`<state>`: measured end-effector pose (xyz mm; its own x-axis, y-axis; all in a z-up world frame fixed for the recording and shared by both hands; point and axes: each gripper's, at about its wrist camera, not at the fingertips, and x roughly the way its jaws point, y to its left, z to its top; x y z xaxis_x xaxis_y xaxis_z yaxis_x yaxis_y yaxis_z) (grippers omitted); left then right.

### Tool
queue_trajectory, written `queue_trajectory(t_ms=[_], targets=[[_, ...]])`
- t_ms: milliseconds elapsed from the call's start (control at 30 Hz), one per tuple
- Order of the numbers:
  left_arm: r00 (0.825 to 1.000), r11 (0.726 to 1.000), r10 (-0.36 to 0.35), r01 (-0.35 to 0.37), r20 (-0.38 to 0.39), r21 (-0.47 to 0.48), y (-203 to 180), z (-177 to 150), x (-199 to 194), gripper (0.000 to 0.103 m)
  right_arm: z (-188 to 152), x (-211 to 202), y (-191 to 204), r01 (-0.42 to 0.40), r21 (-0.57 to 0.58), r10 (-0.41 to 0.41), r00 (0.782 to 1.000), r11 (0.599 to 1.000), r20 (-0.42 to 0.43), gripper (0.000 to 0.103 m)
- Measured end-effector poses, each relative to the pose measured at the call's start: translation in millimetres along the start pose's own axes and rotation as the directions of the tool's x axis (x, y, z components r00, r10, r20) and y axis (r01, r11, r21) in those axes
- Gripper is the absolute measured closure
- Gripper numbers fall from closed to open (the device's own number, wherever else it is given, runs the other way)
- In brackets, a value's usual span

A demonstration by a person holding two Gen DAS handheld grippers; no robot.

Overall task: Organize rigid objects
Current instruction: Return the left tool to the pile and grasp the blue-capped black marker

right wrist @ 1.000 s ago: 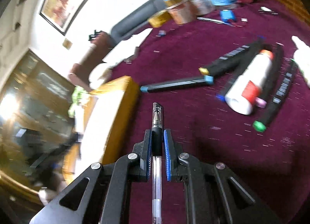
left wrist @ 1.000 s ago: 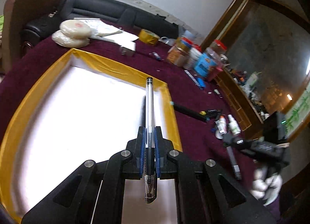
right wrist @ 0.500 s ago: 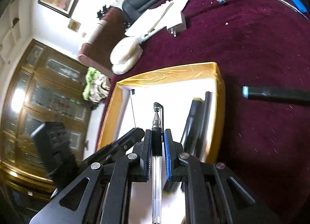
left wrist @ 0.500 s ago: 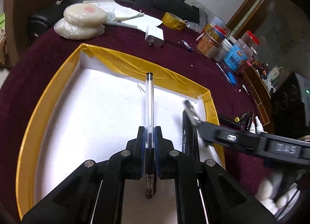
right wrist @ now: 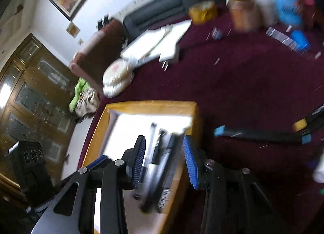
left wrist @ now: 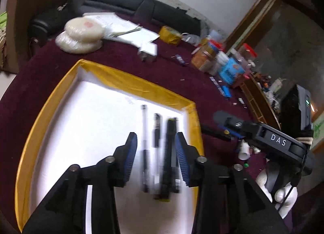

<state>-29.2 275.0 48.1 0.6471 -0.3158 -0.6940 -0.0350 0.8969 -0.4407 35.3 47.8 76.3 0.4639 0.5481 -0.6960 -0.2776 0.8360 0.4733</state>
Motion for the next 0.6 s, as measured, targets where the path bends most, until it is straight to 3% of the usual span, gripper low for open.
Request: queue_trajectory(t_ms=[67, 100, 133, 167, 200, 233, 267, 333, 367, 500, 600], targets=[[1.0, 1.0, -0.016, 0.016, 0.014, 0.011, -10.4, -0.8, -5.9, 0.055, -4.2, -38.8, -4.6, 0.12, -0.077, -0.107, 0.982, 0.99, 0.153, 0.064], [0.999, 0.999, -0.03, 0.029, 0.02, 0.027, -20.0, -2.4, -9.7, 0.05, -9.3, -59.5, -7.0, 0.203, -0.111, -0.172, 0.954, 0.973, 0.245, 0.048], [0.999, 0.999, -0.039, 0.038, 0.024, 0.039, -27.3, -2.8, -11.4, 0.048, -15.8, -80.1, -12.9, 0.286, -0.125, -0.23, 0.912, 0.95, 0.34, 0.038], [0.998, 0.997, -0.052, 0.051, 0.027, 0.058, -37.8, -4.5, -13.3, 0.048, -21.0, -96.5, -21.2, 0.341, -0.113, -0.267, 0.868, 0.933, 0.418, 0.018], [0.998, 0.996, -0.063, 0.061, 0.028, 0.072, -46.1, -5.9, -14.5, 0.047, -23.6, -110.6, -34.0, 0.376, -0.082, -0.294, 0.825, 0.923, 0.483, 0.01], [0.997, 0.993, -0.076, 0.074, 0.026, 0.091, -57.7, -7.9, -14.2, 0.046, -25.8, -124.6, -53.7, 0.397, -0.024, -0.327, 0.786, 0.917, 0.525, 0.01], [0.996, 0.991, -0.088, 0.085, 0.019, 0.108, -67.7, -10.2, -12.8, 0.046, -23.9, -130.4, -70.1, 0.403, 0.025, -0.357, 0.777, 0.915, 0.518, 0.01], [0.993, 0.983, -0.116, 0.117, -0.013, 0.139, -91.2, -15.2, -4.8, 0.046, -18.1, -139.2, -116.3, 0.362, 0.14, -0.385, 0.808, 0.922, 0.446, 0.01], [0.991, 0.98, -0.128, 0.132, -0.035, 0.149, -101.8, -18.1, 0.5, 0.046, -18.1, -141.9, -134.5, 0.35, 0.183, -0.395, 0.813, 0.919, 0.429, 0.01], [0.983, 0.967, -0.136, 0.159, -0.121, 0.201, -142.6, -36.1, 26.6, 0.046, -30.7, -153.7, -186.7, 0.425, 0.281, -0.509, 0.747, 0.86, 0.429, 0.01], [0.982, 0.948, -0.101, 0.143, -0.158, 0.284, -172.8, -46.2, 45.8, 0.046, -39.4, -155.2, -216.1, 0.411, 0.327, -0.521, 0.742, 0.851, 0.423, 0.01]])
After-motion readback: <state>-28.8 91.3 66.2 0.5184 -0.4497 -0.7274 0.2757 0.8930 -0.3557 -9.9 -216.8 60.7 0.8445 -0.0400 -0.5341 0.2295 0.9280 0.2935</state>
